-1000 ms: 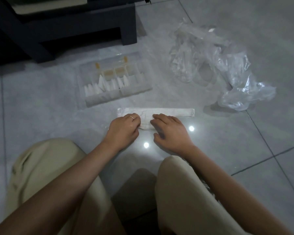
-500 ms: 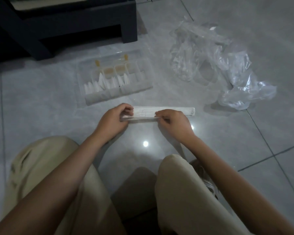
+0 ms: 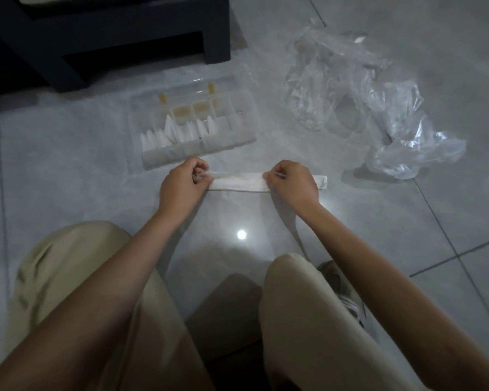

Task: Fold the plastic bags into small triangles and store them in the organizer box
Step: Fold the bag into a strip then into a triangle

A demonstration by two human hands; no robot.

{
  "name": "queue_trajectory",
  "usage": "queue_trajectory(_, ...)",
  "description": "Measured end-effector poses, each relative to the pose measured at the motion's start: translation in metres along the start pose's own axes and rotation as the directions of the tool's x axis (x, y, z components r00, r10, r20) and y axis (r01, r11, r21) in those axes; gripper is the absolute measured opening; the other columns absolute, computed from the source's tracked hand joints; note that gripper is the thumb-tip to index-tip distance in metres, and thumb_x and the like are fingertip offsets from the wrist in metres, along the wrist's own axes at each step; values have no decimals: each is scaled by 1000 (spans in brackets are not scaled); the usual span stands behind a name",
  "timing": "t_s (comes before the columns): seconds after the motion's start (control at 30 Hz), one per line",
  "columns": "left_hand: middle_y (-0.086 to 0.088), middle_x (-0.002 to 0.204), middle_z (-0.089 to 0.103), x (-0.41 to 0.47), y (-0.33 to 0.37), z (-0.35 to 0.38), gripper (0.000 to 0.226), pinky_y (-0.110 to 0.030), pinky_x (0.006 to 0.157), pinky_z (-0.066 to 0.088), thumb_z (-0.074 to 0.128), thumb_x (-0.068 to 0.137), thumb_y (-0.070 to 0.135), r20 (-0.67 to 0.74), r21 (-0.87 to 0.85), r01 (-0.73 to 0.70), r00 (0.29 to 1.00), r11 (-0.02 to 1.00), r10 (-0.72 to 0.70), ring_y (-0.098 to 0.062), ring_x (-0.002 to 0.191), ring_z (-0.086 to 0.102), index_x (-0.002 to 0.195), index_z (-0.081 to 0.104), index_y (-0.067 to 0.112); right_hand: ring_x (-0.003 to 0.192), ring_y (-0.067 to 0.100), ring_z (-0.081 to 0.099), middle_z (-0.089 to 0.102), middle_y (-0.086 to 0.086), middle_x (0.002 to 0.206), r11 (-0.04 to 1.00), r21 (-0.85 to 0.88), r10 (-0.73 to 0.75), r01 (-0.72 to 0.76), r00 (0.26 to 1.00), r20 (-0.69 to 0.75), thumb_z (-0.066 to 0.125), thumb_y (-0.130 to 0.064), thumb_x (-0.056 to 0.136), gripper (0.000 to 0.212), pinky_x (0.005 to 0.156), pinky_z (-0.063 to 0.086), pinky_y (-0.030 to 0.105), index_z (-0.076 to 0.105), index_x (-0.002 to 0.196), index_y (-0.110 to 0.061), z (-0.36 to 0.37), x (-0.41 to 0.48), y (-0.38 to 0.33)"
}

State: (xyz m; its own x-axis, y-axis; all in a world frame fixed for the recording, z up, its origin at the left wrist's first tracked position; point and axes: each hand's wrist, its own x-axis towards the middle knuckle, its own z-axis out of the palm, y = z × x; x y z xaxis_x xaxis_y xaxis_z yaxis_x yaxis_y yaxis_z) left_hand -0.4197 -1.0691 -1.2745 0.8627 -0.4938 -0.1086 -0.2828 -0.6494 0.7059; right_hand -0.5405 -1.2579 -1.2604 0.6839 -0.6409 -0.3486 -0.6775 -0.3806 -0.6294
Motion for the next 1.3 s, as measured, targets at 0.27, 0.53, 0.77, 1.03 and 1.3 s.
queue_trajectory(0.27, -2, 102, 66, 3, 0, 4, 15, -30, 71, 41, 60, 93, 21, -57, 113, -64, 996, 992, 71, -21, 90, 60, 105, 64, 13, 69, 8, 50, 55, -9, 79, 999, -47, 22, -26, 996, -90, 63, -29, 91, 12, 53, 32, 23, 61, 94, -17, 3, -3, -5)
queue_trajectory(0.53, -14, 111, 59, 2, 0, 8, 22, -38, 81, 39, 61, 90, 17, -54, 312, -164, 980, 936, 190, -32, 100, 57, 110, 62, 7, 72, 12, 53, 57, -8, 82, 995, -89, 22, -32, 993, -120, 61, -29, 92, 14, 62, 35, 26, 62, 97, -16, 5, -4, -4)
queue_trajectory(0.77, -2, 162, 0, -11, 7, 11, 74, -43, 113, -16, 1, 91, 53, 507, 555, -593, 797, 583, 328, -12, 149, -2, 155, 7, 15, 74, 12, 53, 57, -8, 83, 995, -97, 20, -32, 992, -124, 61, -31, 92, 16, 65, 38, 27, 62, 98, -17, 5, -4, -3)
queue_trajectory(1.03, 1, 157, -28, -21, -4, 3, 89, -51, 111, -25, 5, 85, 70, 509, 649, -425, 859, 631, 55, -9, 144, -24, 149, -23, 15, 81, 17, 59, 61, -6, 85, 992, -108, 35, -57, 980, -194, 59, -32, 92, 16, 66, 36, 28, 58, 95, -16, 2, -6, 9)
queue_trajectory(1.3, 5, 146, -39, -20, -2, 7, 88, -52, 104, -30, 8, 86, 71, 495, 651, -400, 868, 645, 39, -9, 142, -28, 145, -28, 17, 148, 25, 15, 21, 10, 159, 706, -514, -531, 488, 844, 72, 26, -36, 101, 55, 120, 3, 39, 27, 151, -11, 44, -36, -18)
